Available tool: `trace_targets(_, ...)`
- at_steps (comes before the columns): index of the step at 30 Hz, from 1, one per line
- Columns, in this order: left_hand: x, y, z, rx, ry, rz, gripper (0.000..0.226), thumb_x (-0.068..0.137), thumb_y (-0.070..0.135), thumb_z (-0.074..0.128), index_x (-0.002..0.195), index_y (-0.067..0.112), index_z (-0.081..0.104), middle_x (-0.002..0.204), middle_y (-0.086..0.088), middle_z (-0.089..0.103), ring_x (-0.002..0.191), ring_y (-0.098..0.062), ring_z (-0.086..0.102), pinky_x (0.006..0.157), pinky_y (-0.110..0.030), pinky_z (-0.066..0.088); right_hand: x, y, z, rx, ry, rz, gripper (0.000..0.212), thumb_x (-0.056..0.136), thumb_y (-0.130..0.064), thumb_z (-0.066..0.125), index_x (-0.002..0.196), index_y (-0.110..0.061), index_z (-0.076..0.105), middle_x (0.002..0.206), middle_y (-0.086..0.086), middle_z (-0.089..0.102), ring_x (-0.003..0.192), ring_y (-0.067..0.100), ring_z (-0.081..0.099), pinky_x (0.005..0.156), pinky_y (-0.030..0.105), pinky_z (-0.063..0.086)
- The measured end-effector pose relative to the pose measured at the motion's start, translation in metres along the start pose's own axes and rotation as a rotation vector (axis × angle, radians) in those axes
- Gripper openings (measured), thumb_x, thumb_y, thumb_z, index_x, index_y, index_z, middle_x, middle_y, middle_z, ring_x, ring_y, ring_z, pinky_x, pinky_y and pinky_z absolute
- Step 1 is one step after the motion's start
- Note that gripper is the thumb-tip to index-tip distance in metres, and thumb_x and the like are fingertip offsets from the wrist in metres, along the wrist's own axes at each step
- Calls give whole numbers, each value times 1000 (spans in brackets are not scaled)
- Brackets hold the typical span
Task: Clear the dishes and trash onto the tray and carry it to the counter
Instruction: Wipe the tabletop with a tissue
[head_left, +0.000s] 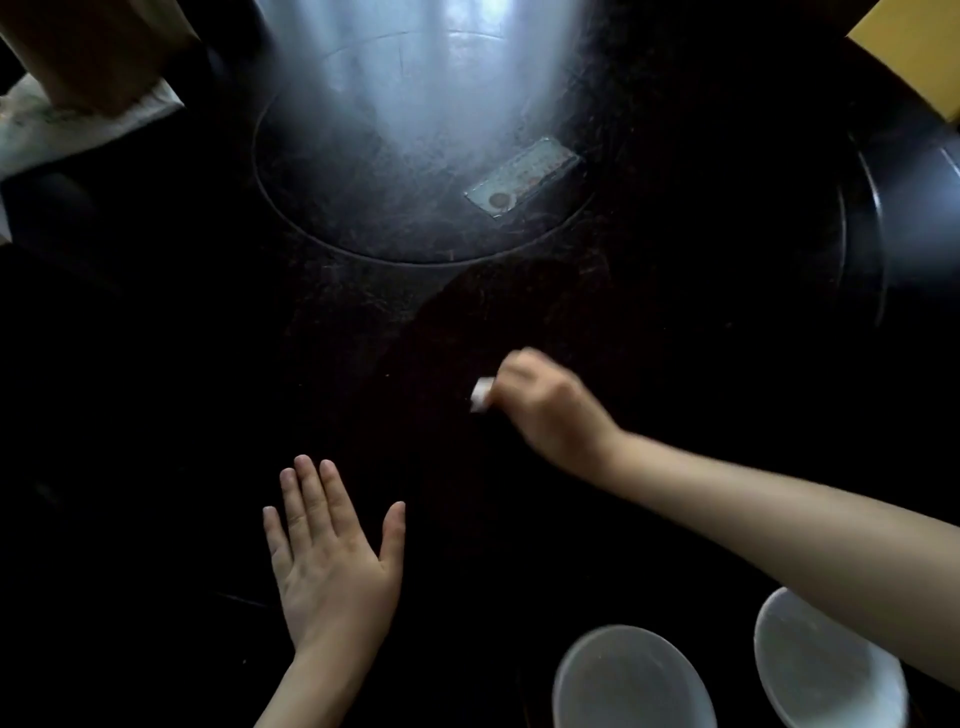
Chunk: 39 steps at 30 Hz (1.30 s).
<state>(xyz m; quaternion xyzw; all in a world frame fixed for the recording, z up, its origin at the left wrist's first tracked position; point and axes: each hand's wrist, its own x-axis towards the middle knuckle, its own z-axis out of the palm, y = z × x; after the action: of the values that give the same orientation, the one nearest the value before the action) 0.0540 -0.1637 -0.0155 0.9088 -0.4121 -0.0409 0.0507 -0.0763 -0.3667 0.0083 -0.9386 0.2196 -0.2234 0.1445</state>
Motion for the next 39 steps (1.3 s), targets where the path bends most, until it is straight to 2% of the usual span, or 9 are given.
trace_targets(3,1,1,-3,-26,1,2,84,83,64,7,141,5,0,153,-12,-5,142,-21,-6,111,-31,-19,-35,-30,-8,151,-236,-211,12,90,-8,55,86,-10,67,73,8,57,71,19,49,69,26,41)
trace_targets(6,-1,3,-5,-49,-2,11,83,82,64,7,141,6,-3,152,-11,-8,141,-20,-10,111,-31,-20,-15,10,-11,-11,-74,-167,13,89,-11,52,87,-15,64,69,10,57,71,18,46,68,28,41)
trace_targets(9,-3,4,-6,-72,-19,22,83,80,64,4,140,8,-9,151,-10,-14,140,-18,-17,110,-32,-21,15,58,-18,-162,229,328,8,84,-9,60,77,-7,64,73,17,60,71,32,57,61,39,49)
trace_targets(12,-2,5,-6,-83,-14,27,83,79,64,4,139,8,-10,151,-10,-16,139,-17,-19,109,-32,-22,30,50,-13,-92,320,714,12,81,-6,61,71,1,63,79,23,62,75,39,60,64,37,40)
trace_targets(18,2,3,-7,-75,-22,14,90,77,64,5,143,4,0,154,-15,-5,141,-20,-12,107,-29,-24,-16,-86,27,104,-15,76,19,80,-8,44,72,-8,61,75,14,60,68,30,58,60,35,52)
trace_targets(21,2,2,-8,-77,-47,12,84,85,62,13,143,4,-1,154,-15,-6,141,-21,-13,111,-36,-16,-62,-110,10,165,-175,24,13,82,-6,56,69,-8,57,72,9,57,66,24,56,57,32,49)
trace_targets(26,3,-2,-16,-162,-108,22,77,90,52,27,143,5,-3,155,-14,-9,141,-20,-15,112,-37,-13,-105,-107,-52,236,-27,396,17,83,-22,57,73,-9,62,76,5,58,69,17,58,62,30,49)
trace_targets(31,9,-11,-25,-236,-124,79,68,90,39,46,143,7,19,154,-21,5,142,-29,-1,114,-46,0,-179,-117,-120,252,262,742,8,78,-7,69,82,-13,66,79,-5,62,80,6,57,68,5,40)
trace_targets(39,-84,5,-38,-449,7,222,41,85,7,57,124,-4,50,130,-25,50,126,-36,40,107,-45,28,-309,-164,-126,154,185,892,20,76,-1,70,77,-17,58,77,-4,57,77,8,52,68,12,41)
